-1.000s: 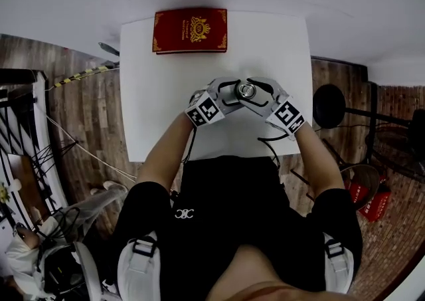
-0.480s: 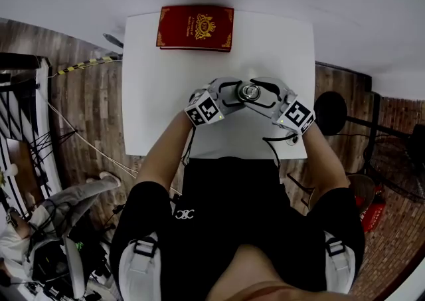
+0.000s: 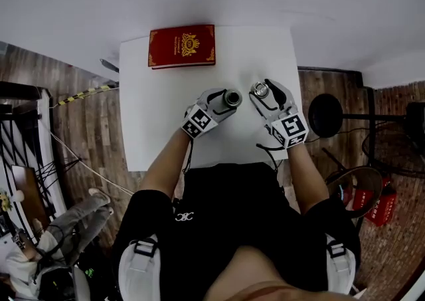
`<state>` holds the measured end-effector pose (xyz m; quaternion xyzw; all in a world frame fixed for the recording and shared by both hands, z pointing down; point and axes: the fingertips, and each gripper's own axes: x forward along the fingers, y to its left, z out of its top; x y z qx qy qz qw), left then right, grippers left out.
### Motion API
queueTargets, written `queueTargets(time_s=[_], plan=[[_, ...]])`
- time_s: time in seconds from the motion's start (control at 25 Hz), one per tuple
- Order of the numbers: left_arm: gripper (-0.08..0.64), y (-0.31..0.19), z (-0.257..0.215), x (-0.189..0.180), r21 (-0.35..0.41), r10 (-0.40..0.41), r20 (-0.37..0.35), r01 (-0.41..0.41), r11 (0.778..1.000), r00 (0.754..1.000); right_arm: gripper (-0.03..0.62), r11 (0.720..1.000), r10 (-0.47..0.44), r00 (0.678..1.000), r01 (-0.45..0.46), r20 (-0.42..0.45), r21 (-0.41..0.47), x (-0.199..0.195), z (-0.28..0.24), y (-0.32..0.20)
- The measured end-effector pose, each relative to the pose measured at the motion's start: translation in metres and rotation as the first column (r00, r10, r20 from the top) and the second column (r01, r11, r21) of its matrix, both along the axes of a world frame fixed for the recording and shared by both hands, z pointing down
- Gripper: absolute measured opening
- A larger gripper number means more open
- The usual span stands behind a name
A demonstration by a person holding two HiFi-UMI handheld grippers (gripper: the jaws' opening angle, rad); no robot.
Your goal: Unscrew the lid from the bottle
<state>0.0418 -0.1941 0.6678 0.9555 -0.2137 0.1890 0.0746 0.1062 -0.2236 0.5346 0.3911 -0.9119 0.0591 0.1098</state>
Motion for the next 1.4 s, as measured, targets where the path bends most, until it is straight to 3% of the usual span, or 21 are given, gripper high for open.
queueTargets(time_s=[0.16, 0.28, 0.4, 0.48, 0.56, 0.76, 0.84, 0.92, 1.12, 1.4], plan=[[0.359, -0.001, -0.016, -0.013, -0.022, -0.100, -0.054, 0.099, 0.995, 0.994, 0.256, 0.995, 0.096, 0.994, -0.096, 0.045, -0.001, 0.012, -0.005, -0.002], [0.357, 0.011, -0.030, -0.030, -0.015, -0.154, -0.047, 0.153, 0.988, 0.987, 0.256, 0.990, 0.141, 0.987, -0.142, 0.078, 0.011, 0.018, -0.013, -0.001], [0.272, 0.012, -0.058, -0.058, 0.011, -0.263, -0.074, 0.264, 0.964, 0.962, 0.256, 0.981, 0.192, 0.975, -0.195, 0.113, 0.022, 0.023, -0.025, -0.004], [0.145, 0.004, -0.079, -0.084, 0.052, -0.374, -0.086, 0.379, 0.924, 0.924, 0.256, 0.972, 0.228, 0.965, -0.235, 0.130, 0.033, 0.025, -0.033, -0.009], [0.065, -0.007, -0.100, -0.113, 0.085, -0.487, -0.091, 0.494, 0.865, 0.869, 0.256, 0.962, 0.258, 0.955, -0.268, 0.147, 0.053, 0.026, -0.043, -0.015], [0.054, -0.021, -0.157, -0.174, 0.121, -0.692, -0.126, 0.704, 0.700, 0.711, 0.256, 0.944, 0.269, 0.949, -0.294, 0.163, 0.151, 0.016, -0.081, -0.020], [0.054, -0.023, -0.178, -0.187, 0.160, -0.727, -0.135, 0.739, 0.655, 0.673, 0.256, 0.943, 0.257, 0.952, -0.285, 0.165, 0.173, 0.010, -0.093, -0.022], [0.054, -0.024, -0.193, -0.192, 0.188, -0.740, -0.140, 0.752, 0.632, 0.658, 0.256, 0.945, 0.242, 0.956, -0.271, 0.167, 0.185, 0.004, -0.101, -0.024], [0.054, -0.029, -0.218, -0.188, 0.164, -0.751, -0.196, 0.776, 0.609, 0.631, 0.256, 0.938, 0.241, 0.958, -0.271, 0.157, 0.214, -0.002, -0.112, -0.026], [0.054, -0.033, -0.235, -0.186, 0.195, -0.770, -0.221, 0.801, 0.567, 0.599, 0.256, 0.942, 0.237, 0.958, -0.267, 0.159, 0.202, -0.003, -0.114, -0.029]])
